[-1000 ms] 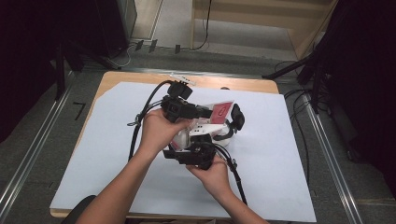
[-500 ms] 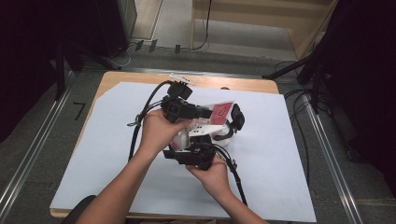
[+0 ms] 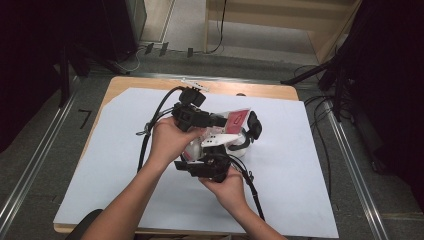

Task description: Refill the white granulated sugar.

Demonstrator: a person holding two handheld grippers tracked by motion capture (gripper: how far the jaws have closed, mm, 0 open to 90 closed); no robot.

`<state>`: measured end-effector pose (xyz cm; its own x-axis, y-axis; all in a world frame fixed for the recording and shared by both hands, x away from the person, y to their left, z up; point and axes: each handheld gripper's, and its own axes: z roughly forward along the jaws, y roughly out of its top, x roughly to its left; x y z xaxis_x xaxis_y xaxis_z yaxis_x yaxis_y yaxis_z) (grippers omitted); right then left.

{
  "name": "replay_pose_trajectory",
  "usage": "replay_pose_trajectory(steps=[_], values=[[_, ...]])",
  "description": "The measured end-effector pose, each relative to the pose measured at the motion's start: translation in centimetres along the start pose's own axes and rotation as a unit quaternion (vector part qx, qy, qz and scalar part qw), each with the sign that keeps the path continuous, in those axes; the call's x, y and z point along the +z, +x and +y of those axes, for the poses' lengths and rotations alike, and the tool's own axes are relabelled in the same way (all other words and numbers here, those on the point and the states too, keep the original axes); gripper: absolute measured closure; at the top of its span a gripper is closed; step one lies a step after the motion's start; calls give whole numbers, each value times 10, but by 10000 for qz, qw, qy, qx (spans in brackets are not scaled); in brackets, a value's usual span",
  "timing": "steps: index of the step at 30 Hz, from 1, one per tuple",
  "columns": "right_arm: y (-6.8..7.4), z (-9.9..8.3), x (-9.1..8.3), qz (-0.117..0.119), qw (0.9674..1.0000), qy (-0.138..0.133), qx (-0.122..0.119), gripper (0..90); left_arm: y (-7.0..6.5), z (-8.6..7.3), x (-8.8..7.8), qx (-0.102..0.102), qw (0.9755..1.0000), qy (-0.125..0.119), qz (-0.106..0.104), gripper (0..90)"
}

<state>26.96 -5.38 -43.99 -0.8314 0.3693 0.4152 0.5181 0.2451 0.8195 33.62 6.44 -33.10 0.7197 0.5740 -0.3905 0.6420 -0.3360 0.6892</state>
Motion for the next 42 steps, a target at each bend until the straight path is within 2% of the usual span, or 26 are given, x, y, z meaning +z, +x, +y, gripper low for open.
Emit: replay_pose_trajectory(steps=[15, 18, 27, 31, 42], values=[[1, 1, -1, -9, 10000, 7, 3, 629, 0, 0, -1, -29, 10000, -59, -44, 753], [2, 3, -1, 21, 10000, 10, 96, 630, -1, 0, -1, 4, 10000, -48, 18, 747], [2, 3, -1, 16, 10000, 17, 93, 630, 0, 1, -2, -13, 10000, -51, 24, 751], [5, 6, -1, -82, 10000, 24, 31, 631, 0, 2, -4, -14, 10000, -87, 4, 752], [3, 5, -1, -48, 10000, 25, 46, 630, 0, 2, -1, 36, 9999, -70, 73, 763]])
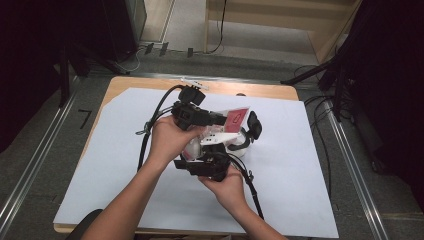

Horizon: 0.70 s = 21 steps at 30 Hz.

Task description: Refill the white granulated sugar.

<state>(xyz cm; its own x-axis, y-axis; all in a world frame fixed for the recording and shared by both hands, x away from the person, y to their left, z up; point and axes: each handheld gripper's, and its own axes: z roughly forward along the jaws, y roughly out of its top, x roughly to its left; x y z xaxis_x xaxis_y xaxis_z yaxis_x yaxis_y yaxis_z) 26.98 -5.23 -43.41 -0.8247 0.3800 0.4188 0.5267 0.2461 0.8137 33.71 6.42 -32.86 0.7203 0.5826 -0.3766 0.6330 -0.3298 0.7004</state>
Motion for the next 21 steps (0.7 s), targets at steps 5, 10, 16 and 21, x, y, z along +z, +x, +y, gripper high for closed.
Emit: replay_pose_trajectory(steps=[5, 10, 16, 21], values=[[0, 0, 0, 1, 10000, 6, 11, 631, 0, 0, -1, -18, 10000, -6, -7, 764], [0, 0, 1, -3, 10000, -9, -6, 631, 1, 0, -1, -27, 10000, -11, 1, 763], [0, 2, 0, 22, 10000, -11, 32, 631, 0, 2, -1, -15, 10000, -11, -5, 764], [0, 3, 0, 13, 10000, 5, 23, 631, 2, 2, -1, -8, 10000, -9, -9, 772]])
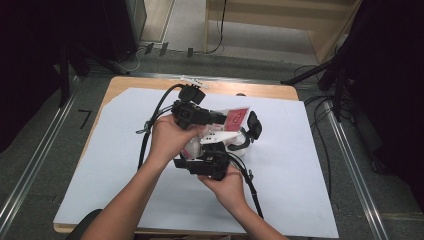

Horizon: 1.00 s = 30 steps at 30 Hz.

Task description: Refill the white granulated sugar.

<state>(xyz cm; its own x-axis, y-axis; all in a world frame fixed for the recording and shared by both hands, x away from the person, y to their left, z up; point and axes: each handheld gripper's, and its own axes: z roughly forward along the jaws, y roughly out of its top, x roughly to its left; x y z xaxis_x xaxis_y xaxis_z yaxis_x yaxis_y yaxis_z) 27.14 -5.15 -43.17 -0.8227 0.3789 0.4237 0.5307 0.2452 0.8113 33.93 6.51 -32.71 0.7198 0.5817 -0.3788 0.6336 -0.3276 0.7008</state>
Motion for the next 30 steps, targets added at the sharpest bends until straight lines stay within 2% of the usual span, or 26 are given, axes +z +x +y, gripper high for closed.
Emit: replay_pose_trajectory(steps=[12, 26, 30], values=[[0, 0, 0, -40, 10000, 43, -69, 631, -1, 0, 1, 22, 10000, 2, 0, 789], [2, 1, 0, -27, 9999, -12, -100, 631, -4, 0, -2, 124, 9999, 26, 108, 825], [2, 1, 1, -40, 10000, 9, -89, 631, -4, 0, -2, 154, 9997, 45, 180, 864]])
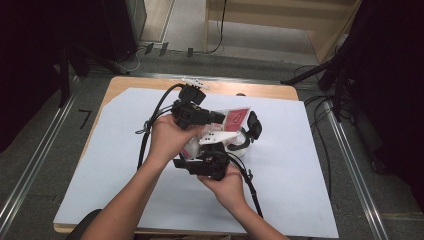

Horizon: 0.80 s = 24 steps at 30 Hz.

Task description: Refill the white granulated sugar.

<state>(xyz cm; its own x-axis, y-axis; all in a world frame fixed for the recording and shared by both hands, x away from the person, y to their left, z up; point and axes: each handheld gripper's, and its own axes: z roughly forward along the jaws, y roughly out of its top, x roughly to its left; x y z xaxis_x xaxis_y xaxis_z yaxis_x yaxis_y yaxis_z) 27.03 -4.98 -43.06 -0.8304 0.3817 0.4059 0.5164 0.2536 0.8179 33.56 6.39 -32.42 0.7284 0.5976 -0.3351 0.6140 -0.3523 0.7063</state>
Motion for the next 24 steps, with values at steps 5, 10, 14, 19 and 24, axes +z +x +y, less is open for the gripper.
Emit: replay_pose_trajectory(steps=[5, 10, 14, 19, 24], values=[[0, 0, 0, -1, 10000, 9, -10, 631, 0, 0, 0, 3, 10000, 10, 13, 884], [0, 0, 1, -7, 10000, 5, -6, 631, 0, 0, 0, 63, 10000, -11, 18, 896], [0, -1, 1, -31, 10000, -9, -26, 630, -1, 0, 0, 79, 10000, -8, 52, 897], [-1, -1, 2, -22, 10000, -25, -36, 630, -1, -1, 0, 80, 9999, -17, 86, 895], [0, -1, 2, -34, 10000, 2, -82, 631, -2, -1, 1, 100, 9999, -4, 99, 894]])
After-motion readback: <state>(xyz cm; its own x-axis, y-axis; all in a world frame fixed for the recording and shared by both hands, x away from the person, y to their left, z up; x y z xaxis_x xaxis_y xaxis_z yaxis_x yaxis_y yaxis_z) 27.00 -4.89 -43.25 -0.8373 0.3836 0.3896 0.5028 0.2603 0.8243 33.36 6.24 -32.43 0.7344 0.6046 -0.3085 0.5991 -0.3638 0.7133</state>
